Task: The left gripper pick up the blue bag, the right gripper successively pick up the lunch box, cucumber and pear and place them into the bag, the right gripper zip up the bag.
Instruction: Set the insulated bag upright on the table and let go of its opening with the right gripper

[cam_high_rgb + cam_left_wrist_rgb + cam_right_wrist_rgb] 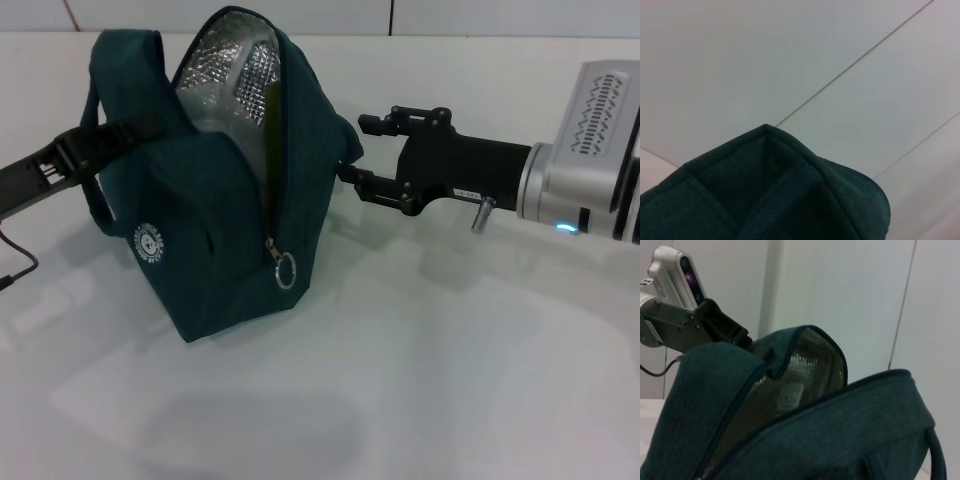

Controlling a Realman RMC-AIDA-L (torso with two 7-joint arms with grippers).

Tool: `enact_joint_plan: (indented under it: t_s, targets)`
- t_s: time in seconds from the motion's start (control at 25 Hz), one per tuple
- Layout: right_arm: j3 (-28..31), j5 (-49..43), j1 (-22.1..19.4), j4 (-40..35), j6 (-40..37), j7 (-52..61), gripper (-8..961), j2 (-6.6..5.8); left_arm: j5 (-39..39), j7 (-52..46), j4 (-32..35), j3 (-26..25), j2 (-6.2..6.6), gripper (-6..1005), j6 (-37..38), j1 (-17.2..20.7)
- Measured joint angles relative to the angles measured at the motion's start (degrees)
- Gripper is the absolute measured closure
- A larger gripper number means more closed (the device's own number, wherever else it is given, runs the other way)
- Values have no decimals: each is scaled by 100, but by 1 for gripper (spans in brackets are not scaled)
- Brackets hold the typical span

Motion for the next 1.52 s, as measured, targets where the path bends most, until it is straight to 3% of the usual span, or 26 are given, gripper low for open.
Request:
enact_joint_plan:
  t_s: [0.24,0.48,0.56,0.8,1.0,1.52]
  targets:
    - [0,38,-30,-30,-3,-217,369,-3,0,3,-7,0,0,958,0,11]
    - [10,55,-46,-58,-2,-375,606,-3,0,-2,-9,0,0,958,0,12]
    - [12,57,-64,-88,-5,-422,835,-3,0,-3,-9,0,0,958,0,12]
    - [47,65,-148,-177,-6,-457,955,-3,0,-6,-9,0,0,958,0,12]
    - [51,162,-309,-356,-10,-612,954,-3,-1,-5,-9,0,0,958,0,21]
    - [24,211,-323,-331,22,-566,831,-3,-1,-7,-16,7,0,958,0,-2]
